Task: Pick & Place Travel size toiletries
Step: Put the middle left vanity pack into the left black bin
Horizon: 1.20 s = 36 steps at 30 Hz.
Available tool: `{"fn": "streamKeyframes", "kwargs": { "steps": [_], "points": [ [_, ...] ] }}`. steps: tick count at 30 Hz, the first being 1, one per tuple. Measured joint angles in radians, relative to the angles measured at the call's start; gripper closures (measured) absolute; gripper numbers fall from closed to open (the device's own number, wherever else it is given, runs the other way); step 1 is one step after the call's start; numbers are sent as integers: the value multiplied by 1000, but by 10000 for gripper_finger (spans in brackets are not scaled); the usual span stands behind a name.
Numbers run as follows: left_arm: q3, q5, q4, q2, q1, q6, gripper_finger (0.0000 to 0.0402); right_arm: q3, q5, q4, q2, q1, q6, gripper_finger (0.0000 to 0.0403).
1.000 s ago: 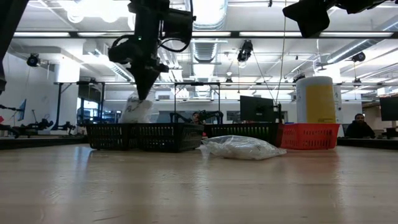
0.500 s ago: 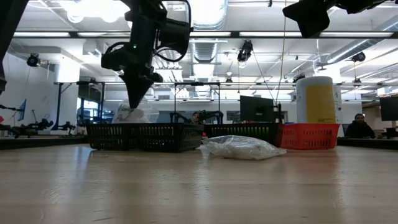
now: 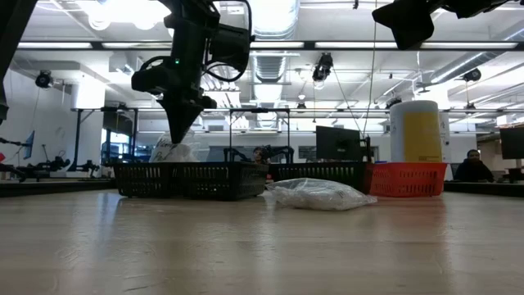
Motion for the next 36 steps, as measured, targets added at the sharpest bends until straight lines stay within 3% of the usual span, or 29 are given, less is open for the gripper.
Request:
{"fn": "streamKeyframes", "kwargs": {
  "steps": [36],
  "points": [
    [0,-1,1,0,-3,56,399,0,0,0,0,0,0,39]
  ]
}}
